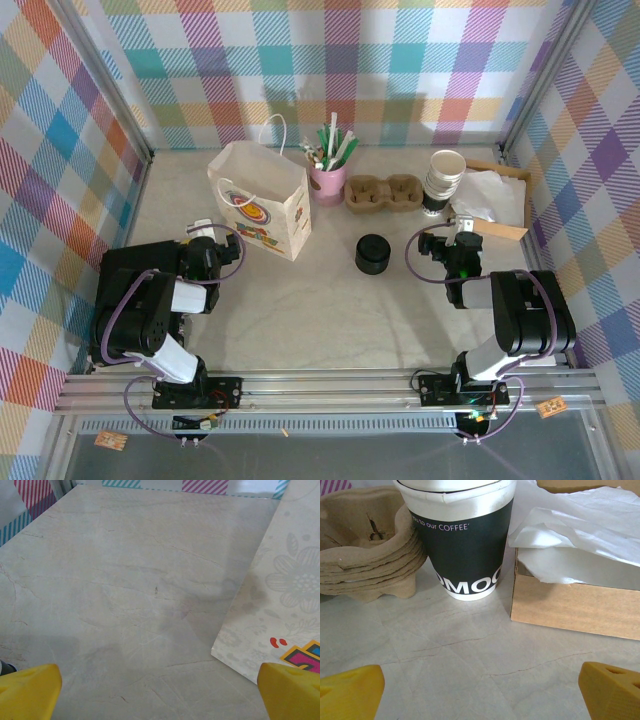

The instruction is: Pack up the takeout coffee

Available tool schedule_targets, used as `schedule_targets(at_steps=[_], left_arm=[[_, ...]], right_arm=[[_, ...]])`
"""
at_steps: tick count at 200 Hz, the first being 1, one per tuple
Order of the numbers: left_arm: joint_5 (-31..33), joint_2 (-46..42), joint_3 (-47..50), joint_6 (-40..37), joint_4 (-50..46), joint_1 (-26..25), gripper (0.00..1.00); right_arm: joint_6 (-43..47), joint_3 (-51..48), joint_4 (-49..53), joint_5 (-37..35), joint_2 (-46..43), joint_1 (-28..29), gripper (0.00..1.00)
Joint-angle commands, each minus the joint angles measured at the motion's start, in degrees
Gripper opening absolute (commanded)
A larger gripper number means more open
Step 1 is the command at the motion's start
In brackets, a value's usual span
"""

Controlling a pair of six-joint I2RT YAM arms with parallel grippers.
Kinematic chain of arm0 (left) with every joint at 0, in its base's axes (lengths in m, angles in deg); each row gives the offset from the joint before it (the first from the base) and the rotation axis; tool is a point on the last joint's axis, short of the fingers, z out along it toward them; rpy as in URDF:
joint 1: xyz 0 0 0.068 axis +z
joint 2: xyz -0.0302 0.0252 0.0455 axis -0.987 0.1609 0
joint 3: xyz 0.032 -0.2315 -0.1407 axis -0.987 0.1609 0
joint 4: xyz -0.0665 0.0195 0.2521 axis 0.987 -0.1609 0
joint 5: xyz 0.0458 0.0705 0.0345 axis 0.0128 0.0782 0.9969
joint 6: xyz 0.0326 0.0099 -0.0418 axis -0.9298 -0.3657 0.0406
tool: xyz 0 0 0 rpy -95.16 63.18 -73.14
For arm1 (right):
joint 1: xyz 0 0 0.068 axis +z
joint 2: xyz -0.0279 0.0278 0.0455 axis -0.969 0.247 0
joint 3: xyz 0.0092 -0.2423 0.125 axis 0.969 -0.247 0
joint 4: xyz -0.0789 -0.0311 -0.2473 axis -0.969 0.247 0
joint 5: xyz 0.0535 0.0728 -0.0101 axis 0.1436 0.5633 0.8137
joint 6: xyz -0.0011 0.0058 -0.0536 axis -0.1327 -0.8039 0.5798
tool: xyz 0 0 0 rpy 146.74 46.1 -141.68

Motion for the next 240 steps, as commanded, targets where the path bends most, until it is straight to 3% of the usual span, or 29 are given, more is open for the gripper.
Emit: schedule_targets(at_steps=[1, 35, 86, 109, 127, 144, 174, 195, 206, 240], left_arm=[[0.24, 0.45, -0.92, -0.49, 1.29, -0.42, 1.0], [-0.06, -1.32, 0.74, -0.71, 3.17, -0.42, 1.0], [2.36, -18.33, 3.02, -0.43, -7.06, -0.4, 1.0], [2.79, -24.13, 2.56, -0.62, -12.43, -0.42, 1.0], [4.14, -29.51, 0.6, 0.42, -20.17, -0.47, 0.99], [7.26, -35.93, -3.66, 4.57, -31.41, -0.5, 0.97], [7.74, -44.04, -15.73, 13.27, -53.07, -0.49, 0.89], [4.94, -43.27, -26.27, 23.5, -65.17, -1.18, 0.81], [1.76, -40.7, -33.42, 23.16, -71.84, -3.02, 0.78], [5.15, -31.06, -56.92, 19.35, -89.34, -12.26, 0.77]], right_arm=[[-0.27, 1.0, -1.89, 0.04, -0.28, -0.05, 0.99], [-0.56, 0.19, -2.67, -0.68, -1.42, -0.1, 0.99], [-0.12, -5.96, -9.93, 0.22, -6.21, -0.02, 0.98], [-0.38, -1.77, 6.56, -2.32, -13.82, -0.07, 1.0], [0.26, -0.67, 13.46, -1.07, -17.9, -0.04, 0.98], [-1.8, 1.78, 23.85, 0.41, -24.48, -0.1, 0.91], [-10.87, 15.61, 50.63, 1.0, -31.35, -0.02, 0.79], [-13.27, 27.82, 66.9, 1.09, -29.8, -0.03, 0.7], [-14.24, 34.4, 73.9, 1.54, -27.81, -0.05, 0.65], [-13.7, 54.96, 94.38, 2.34, -19.78, 0.49, 0.6]])
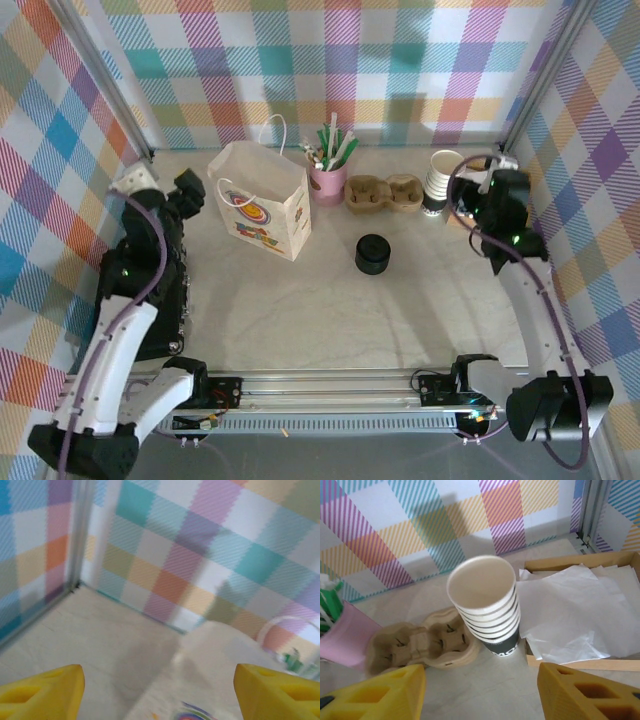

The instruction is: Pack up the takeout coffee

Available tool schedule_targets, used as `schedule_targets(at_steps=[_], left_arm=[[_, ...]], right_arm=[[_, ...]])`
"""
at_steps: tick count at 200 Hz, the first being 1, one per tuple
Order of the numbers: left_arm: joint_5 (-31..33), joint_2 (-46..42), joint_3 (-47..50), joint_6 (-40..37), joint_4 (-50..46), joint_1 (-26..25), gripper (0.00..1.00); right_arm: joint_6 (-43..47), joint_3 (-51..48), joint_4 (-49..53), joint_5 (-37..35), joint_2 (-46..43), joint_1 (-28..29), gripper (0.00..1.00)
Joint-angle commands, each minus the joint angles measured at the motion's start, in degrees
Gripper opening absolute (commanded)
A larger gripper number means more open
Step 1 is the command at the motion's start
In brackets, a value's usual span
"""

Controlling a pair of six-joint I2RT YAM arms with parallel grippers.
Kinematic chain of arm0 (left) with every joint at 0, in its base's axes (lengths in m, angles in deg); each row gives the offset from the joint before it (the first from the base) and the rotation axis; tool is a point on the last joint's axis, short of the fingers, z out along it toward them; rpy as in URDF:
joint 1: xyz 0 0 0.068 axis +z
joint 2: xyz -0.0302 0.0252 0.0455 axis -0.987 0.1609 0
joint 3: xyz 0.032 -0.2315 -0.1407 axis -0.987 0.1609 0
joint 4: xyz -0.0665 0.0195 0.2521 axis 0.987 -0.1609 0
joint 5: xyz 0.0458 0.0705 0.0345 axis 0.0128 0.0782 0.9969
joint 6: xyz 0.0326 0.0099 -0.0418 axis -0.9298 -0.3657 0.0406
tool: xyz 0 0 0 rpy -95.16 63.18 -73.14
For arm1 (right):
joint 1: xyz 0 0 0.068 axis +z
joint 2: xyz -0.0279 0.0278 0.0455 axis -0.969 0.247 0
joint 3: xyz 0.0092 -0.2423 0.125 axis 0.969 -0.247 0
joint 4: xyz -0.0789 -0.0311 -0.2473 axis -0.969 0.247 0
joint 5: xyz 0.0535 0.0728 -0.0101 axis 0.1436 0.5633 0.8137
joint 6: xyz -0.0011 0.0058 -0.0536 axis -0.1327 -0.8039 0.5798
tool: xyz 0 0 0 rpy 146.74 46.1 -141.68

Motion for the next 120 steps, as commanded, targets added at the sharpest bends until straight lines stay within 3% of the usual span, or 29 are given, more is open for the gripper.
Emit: schedule_targets(at_steps=[1, 26, 54, 94, 120], left_arm=[[-0.02, 5.55, -13.07, -0.27, -18.87, -4.96, 0.77], [-1.45, 14.26, -30.29, -2.71, -29.54, -10.6, 0.75], [-1.77, 25.4, -45.73, -5.29, -39.6, -20.73, 0.74], [-1.06, 38.67, -58.49, -7.8, -42.68, -32.53, 0.72], [-2.12, 43.27, -60.36, -8.04, -42.42, -36.42, 0.72]], right_arm=[[-1.42, 11.1, 22.85, 1.22, 4.54, 0.46, 0.6], [1.16, 23.47, 34.31, 4.08, 9.46, 0.45, 0.64], [0.66, 34.99, 44.3, 6.04, 14.58, 0.46, 0.65], [-2.5, 46.82, 51.99, 9.17, 21.95, 0.42, 0.62], [-2.43, 53.32, 54.95, 7.48, 27.24, 0.2, 0.63]])
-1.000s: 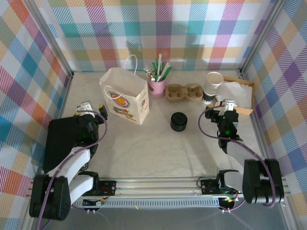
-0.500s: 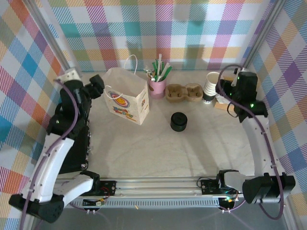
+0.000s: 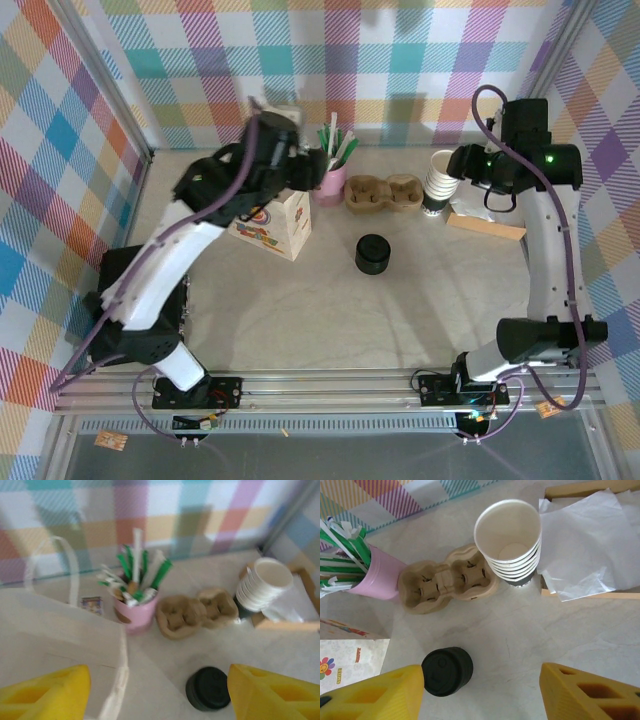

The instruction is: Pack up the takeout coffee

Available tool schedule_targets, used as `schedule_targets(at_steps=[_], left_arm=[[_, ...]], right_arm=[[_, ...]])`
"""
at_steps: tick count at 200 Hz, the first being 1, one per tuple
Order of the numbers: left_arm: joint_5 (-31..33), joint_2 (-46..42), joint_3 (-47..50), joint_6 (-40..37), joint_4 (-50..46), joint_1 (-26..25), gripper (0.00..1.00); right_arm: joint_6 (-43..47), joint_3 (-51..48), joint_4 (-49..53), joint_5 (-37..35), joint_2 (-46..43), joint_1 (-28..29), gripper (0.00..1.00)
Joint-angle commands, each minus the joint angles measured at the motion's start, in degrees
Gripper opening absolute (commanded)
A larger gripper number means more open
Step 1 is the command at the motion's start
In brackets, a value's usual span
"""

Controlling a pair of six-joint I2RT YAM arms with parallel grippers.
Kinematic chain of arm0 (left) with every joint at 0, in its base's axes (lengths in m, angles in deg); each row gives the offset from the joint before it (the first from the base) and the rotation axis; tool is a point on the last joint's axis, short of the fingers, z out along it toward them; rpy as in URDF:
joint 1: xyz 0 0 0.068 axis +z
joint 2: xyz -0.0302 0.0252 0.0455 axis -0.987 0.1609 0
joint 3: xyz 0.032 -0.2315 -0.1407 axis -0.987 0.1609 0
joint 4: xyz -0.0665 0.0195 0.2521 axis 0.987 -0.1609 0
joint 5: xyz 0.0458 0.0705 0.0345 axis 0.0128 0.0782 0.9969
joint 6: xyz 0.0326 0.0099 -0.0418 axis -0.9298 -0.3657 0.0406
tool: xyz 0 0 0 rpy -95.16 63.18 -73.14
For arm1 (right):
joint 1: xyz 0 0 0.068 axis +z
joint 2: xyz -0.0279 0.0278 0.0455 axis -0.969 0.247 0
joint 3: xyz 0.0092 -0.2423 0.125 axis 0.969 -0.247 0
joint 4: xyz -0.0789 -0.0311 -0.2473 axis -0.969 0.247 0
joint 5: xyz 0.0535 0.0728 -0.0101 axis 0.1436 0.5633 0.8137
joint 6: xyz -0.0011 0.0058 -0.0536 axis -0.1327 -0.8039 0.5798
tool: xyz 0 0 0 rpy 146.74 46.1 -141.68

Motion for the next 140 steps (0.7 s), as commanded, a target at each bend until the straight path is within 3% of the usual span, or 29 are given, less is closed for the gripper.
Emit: schedule_targets(at_steps=[1, 29, 71, 109, 140], left_arm=[[-1.05, 2.44, -2.26, -1.56, -4.28, -2.92, 0.72], [-5.93, 2.26, 2.64, 2.47, -0.14, -3.63, 0.71], [-10.16, 1.74, 10.05, 0.4, 9.81, -3.95, 0.72], [-10.39, 6.12, 7.25, -6.36, 10.72, -3.95, 0.77], [-10.47, 10.15, 2.79, -9.37, 10.16, -3.95, 0.79]], right_arm=[[-1.25, 5.51, 7.09, 0.22, 4.3, 0.09, 0.63], [-1.96, 11.2, 8.84, 0.92, 8.63, -0.37, 0.59], [-3.72, 18.19, 11.82, 2.9, 16.06, -1.74, 0.52], [-4.78, 24.42, 14.33, 2.99, 23.15, -2.9, 0.44], [-4.15, 27.17, 16.05, 0.86, 27.79, -4.03, 0.47]])
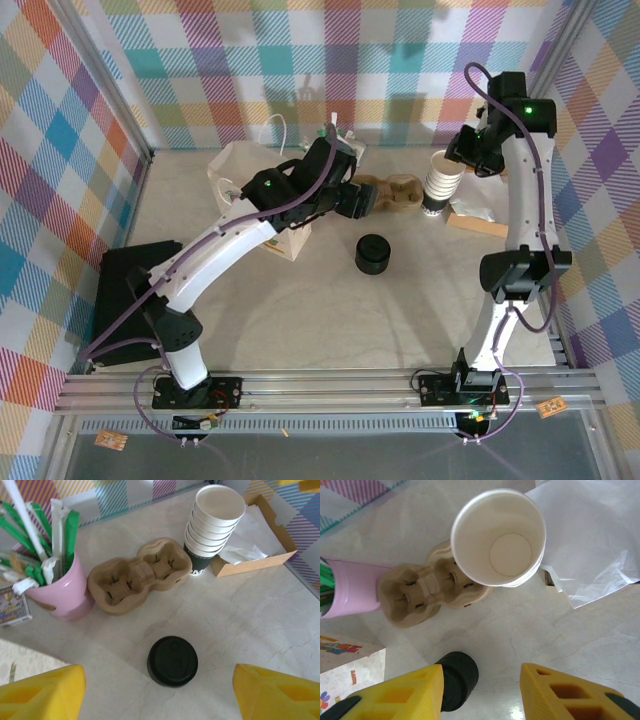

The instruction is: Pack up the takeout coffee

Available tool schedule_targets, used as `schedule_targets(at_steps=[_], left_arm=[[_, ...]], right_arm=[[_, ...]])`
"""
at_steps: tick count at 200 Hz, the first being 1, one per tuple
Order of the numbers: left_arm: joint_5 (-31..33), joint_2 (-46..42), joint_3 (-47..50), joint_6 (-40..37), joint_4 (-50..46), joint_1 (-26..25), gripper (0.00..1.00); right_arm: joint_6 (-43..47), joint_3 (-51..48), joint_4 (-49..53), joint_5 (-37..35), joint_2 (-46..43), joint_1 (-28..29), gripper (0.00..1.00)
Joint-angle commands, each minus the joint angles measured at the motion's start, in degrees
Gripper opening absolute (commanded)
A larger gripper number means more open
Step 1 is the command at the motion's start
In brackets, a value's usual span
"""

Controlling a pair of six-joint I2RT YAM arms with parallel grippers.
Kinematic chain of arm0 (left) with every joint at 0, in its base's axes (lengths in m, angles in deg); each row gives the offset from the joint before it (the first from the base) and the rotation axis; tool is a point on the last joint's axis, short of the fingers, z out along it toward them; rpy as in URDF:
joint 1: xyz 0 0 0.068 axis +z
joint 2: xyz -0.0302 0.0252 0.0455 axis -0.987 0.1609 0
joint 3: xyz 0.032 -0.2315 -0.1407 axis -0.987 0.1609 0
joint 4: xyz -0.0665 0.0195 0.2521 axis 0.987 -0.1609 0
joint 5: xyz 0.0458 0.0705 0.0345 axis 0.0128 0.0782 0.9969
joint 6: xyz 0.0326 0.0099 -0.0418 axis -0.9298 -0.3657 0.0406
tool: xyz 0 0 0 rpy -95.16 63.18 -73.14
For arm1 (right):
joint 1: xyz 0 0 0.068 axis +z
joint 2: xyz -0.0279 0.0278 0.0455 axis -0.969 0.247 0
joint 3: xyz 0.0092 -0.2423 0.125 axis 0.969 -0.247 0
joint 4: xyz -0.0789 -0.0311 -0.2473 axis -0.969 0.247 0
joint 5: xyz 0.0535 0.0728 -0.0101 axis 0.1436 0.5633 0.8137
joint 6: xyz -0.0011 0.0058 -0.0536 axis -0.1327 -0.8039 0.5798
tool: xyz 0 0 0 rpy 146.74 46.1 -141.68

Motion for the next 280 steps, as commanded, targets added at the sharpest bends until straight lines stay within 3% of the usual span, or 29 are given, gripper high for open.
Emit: schedule_targets(at_steps=[1, 73, 91, 119, 157, 201, 233, 280], left_arm=[[-0.87, 3.09, -3.55, -4.27, 1.33, -0.37, 0.79], [-4.81, 6.5, -5.21, -2.41, 6.48, -0.37, 0.82], [-5.89, 6.96, -5.45, -1.46, 7.3, -0.37, 0.86], [-5.7, 7.3, -5.49, -0.98, 7.91, -0.37, 1.0], [-3.05, 7.0, -4.78, -1.92, 6.5, -0.28, 1.0], [-3.84, 2.62, 2.57, -2.32, 6.46, 0.09, 1.0], [-7.59, -4.76, 14.81, 6.22, 11.19, 3.98, 1.0], [-9.71, -9.87, 21.26, 2.01, 14.87, 4.2, 0.99]], right_arm=[[-0.33, 2.23, 3.4, -1.56, 2.46, -1.08, 0.47], [-0.42, 2.87, -1.01, -1.93, 7.26, -4.31, 0.42], [-0.23, 2.97, -1.71, -1.61, 8.43, -4.42, 0.45], [0.11, 5.93, -1.3, -1.5, 10.35, -4.39, 0.46], [0.6, 6.63, -1.24, -1.86, 10.97, -4.43, 0.51], [1.6, 7.7, -0.59, -2.9, 11.5, -4.39, 0.49], [1.63, 8.5, 1.99, -2.49, 11.62, -4.33, 0.49], [1.3, 11.69, 3.44, -0.63, 12.16, -3.49, 0.45]])
